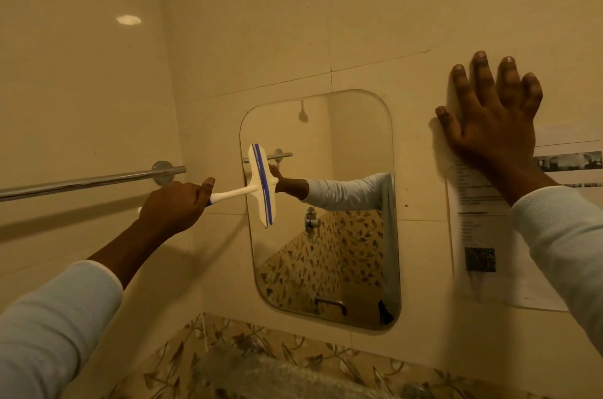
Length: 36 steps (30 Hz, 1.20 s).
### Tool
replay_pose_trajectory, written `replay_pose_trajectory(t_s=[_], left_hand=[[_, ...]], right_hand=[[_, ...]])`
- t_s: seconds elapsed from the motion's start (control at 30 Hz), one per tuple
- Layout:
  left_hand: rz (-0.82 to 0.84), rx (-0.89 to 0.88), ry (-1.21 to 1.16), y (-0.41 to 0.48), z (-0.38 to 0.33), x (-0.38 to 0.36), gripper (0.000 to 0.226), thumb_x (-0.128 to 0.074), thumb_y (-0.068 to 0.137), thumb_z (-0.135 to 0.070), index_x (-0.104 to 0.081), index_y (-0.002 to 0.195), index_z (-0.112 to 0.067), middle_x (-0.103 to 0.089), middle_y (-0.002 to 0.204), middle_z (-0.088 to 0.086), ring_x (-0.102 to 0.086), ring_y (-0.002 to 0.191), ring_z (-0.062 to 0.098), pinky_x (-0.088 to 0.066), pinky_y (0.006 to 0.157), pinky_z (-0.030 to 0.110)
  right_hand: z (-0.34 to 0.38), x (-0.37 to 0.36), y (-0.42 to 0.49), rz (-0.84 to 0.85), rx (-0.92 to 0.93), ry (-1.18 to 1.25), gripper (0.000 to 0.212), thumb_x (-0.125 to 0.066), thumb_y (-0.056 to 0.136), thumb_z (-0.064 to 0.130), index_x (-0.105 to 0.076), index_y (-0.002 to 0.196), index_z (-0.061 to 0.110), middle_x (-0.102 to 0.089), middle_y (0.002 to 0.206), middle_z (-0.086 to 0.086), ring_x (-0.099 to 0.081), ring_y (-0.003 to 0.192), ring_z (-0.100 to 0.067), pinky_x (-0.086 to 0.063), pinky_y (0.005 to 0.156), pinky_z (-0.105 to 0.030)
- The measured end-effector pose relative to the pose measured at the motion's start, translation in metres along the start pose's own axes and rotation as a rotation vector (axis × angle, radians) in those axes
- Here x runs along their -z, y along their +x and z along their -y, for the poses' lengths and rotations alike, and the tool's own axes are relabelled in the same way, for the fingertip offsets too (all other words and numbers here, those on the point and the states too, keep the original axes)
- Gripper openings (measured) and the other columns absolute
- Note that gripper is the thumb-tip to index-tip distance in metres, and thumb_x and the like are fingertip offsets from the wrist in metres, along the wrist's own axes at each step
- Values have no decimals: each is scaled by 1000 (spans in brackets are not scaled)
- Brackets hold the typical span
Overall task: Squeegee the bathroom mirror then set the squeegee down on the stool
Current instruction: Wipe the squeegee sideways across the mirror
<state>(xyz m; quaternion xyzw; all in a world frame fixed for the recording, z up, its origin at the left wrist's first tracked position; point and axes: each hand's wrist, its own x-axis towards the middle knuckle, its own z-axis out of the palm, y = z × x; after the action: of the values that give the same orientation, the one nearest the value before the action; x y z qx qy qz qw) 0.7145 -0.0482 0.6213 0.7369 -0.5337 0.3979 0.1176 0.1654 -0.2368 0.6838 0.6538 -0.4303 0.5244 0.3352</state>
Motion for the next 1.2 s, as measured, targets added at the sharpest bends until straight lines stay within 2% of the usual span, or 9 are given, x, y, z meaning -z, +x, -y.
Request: replay_pose_trajectory(t_s=[0.13, 0.3, 0.4, 0.57, 0.73, 0.83, 0.93, 1.07, 1.2], left_hand=[[-16, 69, -39, -6, 9, -3, 53, -28, 106, -49, -70, 102, -17, -44, 56, -7, -53, 44, 15, -56, 44, 41], [-26, 100, -53, -8, 4, 1, 77, -5, 95, -65, -66, 84, -20, -50, 55, -4, -53, 45, 14, -46, 43, 27], [24, 72, -4, -10, 2, 7, 65, -17, 103, -55, -69, 101, -16, -47, 58, -5, -54, 49, 16, -51, 45, 33], [119, 48, 202, -21, 14, 17, 54, -18, 106, -50, -48, 146, -29, -57, 82, -5, -46, 56, 9, -27, 42, 26], [2, 91, 99, -35, 12, 12, 75, -7, 98, -61, -72, 107, -25, -56, 65, -7, -50, 52, 10, -30, 44, 23], [-115, 162, -34, -47, -7, 15, 78, -1, 91, -67, -67, 80, -26, -53, 53, -5, -51, 44, 13, -37, 43, 24], [-145, 165, -180, -55, -40, 18, 74, -5, 94, -69, -61, 72, -26, -50, 48, -5, -49, 38, 14, -44, 39, 26], [-175, 44, -383, -56, -110, 29, 68, 0, 94, -76, -46, 63, -35, -44, 43, -7, -41, 34, 7, -28, 36, 18], [-191, -116, -363, -52, -180, 41, 71, 0, 97, -69, -54, 70, -33, -36, 45, -10, -38, 38, 6, -32, 38, 22]], right_hand=[[0, -2, 1, -9, -2, -1, 79, -20, 105, 69, -9, 171, 28, -2, 180, -6, -5, 163, -44, -7, 127, -67], [-1, -3, 0, -15, 0, -3, 78, -20, 105, 69, -10, 171, 28, -3, 179, -6, -6, 163, -44, -8, 127, -67], [-1, -3, 1, -17, -2, -5, 78, -20, 106, 68, -10, 171, 28, -3, 179, -6, -7, 163, -44, -8, 127, -67], [-1, -2, 0, -14, 1, -1, 77, -21, 105, 68, -11, 171, 28, -3, 179, -6, -7, 162, -45, -7, 127, -67], [0, -2, 0, -18, 1, -8, 77, -23, 106, 66, -12, 171, 26, -4, 179, -7, -8, 162, -45, -8, 126, -67], [0, -2, 1, -17, 2, -13, 77, -24, 106, 66, -13, 171, 25, -5, 179, -8, -8, 162, -45, -8, 126, -67], [1, 0, 1, -7, 0, -4, 77, -24, 106, 66, -12, 171, 26, -4, 179, -8, -7, 162, -45, -7, 126, -67], [1, 0, -1, -9, 1, -13, 77, -25, 106, 65, -13, 171, 26, -4, 180, -7, -7, 162, -45, -8, 127, -67], [0, -1, 0, -22, 1, -20, 76, -23, 106, 65, -12, 171, 27, -5, 180, -7, -8, 163, -44, -8, 127, -66]])
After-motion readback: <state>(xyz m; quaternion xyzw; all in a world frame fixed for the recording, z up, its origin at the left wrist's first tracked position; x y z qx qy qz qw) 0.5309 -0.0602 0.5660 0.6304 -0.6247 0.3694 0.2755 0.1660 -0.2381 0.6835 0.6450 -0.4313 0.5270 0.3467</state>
